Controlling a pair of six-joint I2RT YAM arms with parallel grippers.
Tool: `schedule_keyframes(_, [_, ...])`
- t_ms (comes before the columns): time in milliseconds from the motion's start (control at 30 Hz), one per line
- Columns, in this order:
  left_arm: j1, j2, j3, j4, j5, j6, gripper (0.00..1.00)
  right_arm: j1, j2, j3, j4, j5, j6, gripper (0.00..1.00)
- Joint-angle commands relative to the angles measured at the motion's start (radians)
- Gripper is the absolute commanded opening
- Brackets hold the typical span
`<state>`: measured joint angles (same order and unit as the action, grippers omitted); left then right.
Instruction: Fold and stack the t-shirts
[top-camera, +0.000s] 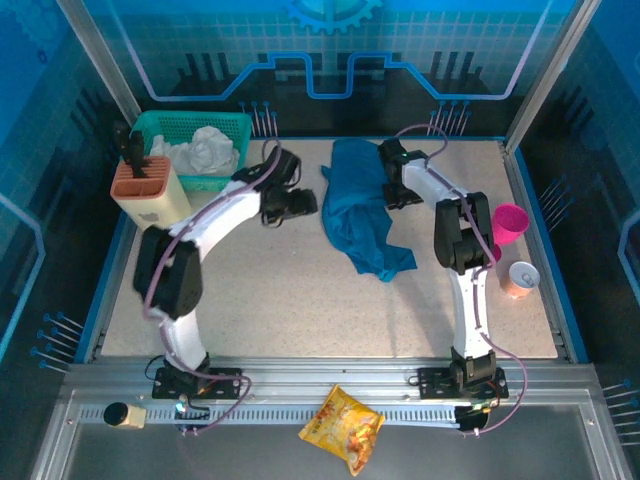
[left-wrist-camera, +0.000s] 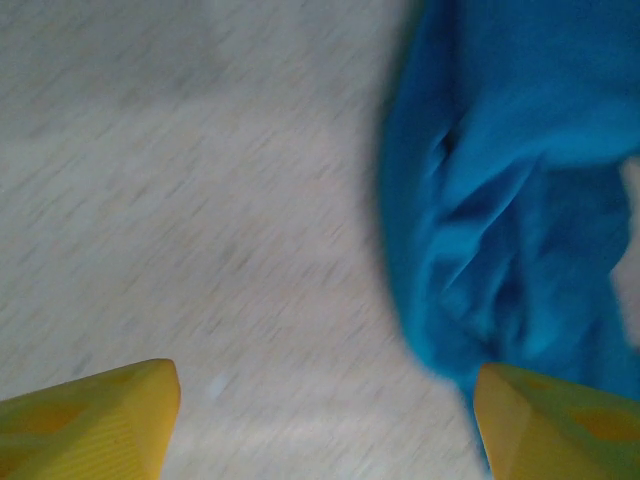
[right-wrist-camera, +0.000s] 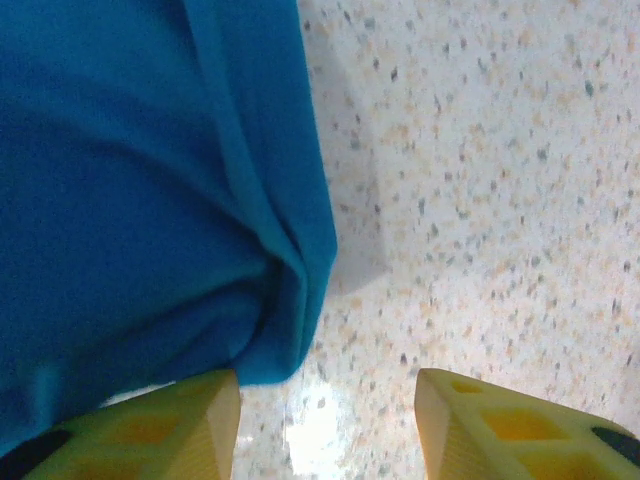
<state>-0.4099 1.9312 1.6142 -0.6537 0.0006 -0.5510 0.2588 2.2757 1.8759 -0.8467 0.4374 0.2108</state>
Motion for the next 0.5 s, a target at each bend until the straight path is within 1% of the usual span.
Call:
schedule_keyframes(0, [0.002,0.191,0.208,0.010,0.094,0.000,0.72,0.009,-0.105,-0.070,0.018,-0.035,0.021,0.51])
schedule_keyframes(100, [0.019,0.372,0.419,-0.019,0.102,-0.026,0.62,0.025,-0.182,-0.156,0.042,-0.055,0.016,0.49])
schedule_keyframes(200, [0.044,0.515,0.581,-0.044,0.102,-0.055,0.55,0.035,-0.266,-0.251,0.069,-0.072,0.017,0.45])
schedule_keyframes(267, [0.057,0.579,0.652,-0.052,0.096,-0.070,0.50,0.039,-0.318,-0.308,0.083,-0.082,0.019,0.42])
schedule_keyframes(367, [0.074,0.625,0.683,-0.018,0.078,-0.090,0.44,0.043,-0.389,-0.376,0.098,-0.097,0.022,0.38])
schedule_keyframes(467, [0.082,0.624,0.662,0.051,0.058,-0.105,0.42,0.046,-0.440,-0.419,0.103,-0.103,0.025,0.36])
